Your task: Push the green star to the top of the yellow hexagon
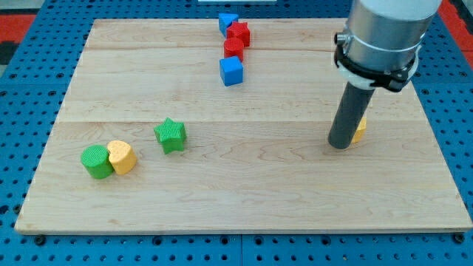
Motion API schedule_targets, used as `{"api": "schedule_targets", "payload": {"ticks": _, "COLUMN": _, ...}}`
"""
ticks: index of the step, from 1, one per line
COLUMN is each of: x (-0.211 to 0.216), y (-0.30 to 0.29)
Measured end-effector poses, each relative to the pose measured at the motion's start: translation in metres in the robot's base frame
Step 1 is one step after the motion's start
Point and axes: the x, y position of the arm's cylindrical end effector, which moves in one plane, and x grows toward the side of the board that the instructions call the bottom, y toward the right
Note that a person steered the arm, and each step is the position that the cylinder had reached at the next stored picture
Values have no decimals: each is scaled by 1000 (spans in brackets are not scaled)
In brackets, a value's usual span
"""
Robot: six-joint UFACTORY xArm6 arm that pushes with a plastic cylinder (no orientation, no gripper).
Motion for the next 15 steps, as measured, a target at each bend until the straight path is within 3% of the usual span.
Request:
{"api": "schedule_targets", "payload": {"ticks": 2, "x": 11, "y": 5}}
{"api": "schedule_targets", "payload": {"ticks": 3, "x": 71, "y": -34}}
{"api": "schedule_targets", "payload": {"ticks": 6, "x": 83, "y": -194}}
{"api": "schedule_targets", "payload": {"ticks": 8, "x": 83, "y": -253}}
{"api": "schedule_targets", "payload": {"ticks": 15, "x": -21, "y": -243}}
